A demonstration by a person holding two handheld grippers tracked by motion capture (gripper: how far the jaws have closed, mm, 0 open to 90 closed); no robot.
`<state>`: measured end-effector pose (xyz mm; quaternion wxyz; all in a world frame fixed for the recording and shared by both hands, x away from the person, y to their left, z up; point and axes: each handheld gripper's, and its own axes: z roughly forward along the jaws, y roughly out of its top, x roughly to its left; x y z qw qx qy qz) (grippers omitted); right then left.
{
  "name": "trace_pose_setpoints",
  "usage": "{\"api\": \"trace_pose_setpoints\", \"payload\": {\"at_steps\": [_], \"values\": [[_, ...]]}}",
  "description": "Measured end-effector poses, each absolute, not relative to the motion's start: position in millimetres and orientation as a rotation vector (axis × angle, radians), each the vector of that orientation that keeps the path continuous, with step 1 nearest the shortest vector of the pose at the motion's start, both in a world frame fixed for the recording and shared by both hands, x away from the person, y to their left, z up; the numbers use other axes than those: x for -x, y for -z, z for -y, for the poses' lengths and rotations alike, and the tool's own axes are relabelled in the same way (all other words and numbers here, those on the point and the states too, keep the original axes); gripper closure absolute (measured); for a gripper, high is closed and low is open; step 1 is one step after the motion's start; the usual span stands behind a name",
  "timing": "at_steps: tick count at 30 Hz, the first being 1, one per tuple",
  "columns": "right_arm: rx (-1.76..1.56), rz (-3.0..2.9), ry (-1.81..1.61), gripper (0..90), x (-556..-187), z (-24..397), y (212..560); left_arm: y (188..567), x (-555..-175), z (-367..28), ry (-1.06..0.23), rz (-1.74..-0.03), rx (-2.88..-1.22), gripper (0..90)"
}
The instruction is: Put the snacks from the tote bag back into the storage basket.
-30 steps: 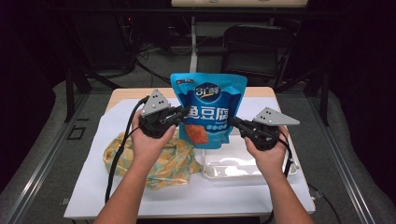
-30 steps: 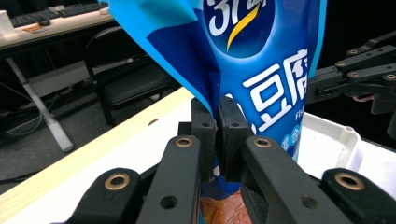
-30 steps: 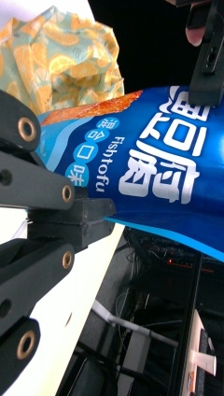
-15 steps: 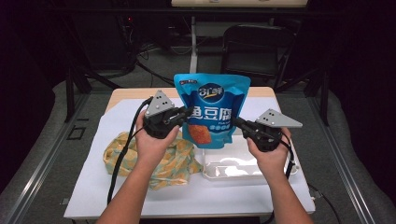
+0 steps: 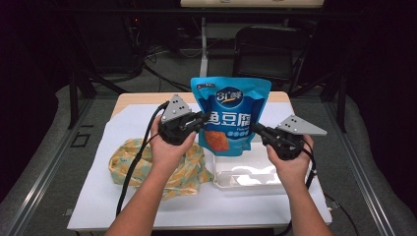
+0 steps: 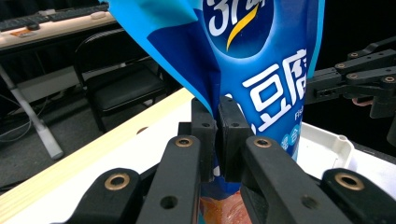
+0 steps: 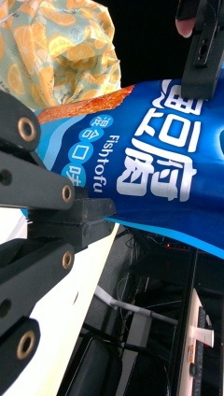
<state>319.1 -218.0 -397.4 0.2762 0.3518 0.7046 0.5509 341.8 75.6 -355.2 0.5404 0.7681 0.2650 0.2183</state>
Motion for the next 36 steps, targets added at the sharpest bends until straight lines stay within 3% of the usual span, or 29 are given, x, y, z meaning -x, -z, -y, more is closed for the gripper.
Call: {"api": "trace_pose_setpoints", "payload": {"at_steps": [36], "values": [[-1.106, -1.87, -1.361, 90.0, -316.5, 250.3, 430.1, 395.3, -359.7, -31.8, -0.456, -0.611, -1.892, 86.9]]}}
